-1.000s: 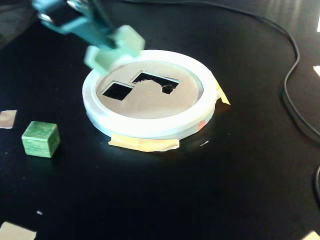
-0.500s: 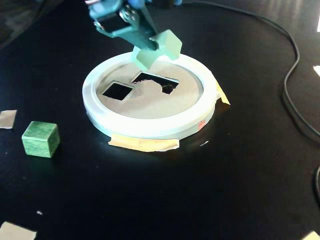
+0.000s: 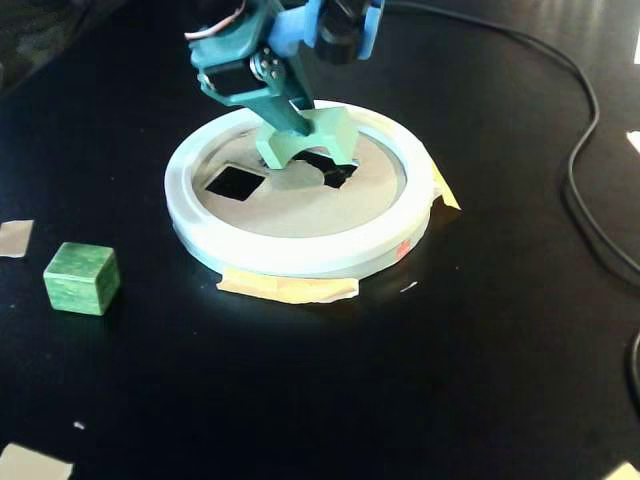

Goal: Pick up the U shape block and drop it in corresponding U shaped hole

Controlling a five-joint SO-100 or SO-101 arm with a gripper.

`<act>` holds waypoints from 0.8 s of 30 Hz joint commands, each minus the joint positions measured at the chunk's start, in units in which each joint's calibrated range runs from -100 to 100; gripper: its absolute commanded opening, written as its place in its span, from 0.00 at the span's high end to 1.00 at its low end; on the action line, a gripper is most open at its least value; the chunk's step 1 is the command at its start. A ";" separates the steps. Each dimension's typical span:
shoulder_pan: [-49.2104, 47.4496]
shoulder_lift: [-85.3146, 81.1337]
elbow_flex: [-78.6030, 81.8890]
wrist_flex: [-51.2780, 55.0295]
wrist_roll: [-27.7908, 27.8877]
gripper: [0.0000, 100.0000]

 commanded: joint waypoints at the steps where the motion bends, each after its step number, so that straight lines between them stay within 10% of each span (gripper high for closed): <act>1: -1.46 -0.38 -5.45 -1.55 -1.27 0.99; 12: -1.46 0.96 -5.36 -1.65 -2.05 0.95; 18: -1.96 0.96 -5.27 -1.55 -1.95 0.39; 24: -2.34 0.42 -5.27 -1.25 -0.34 0.25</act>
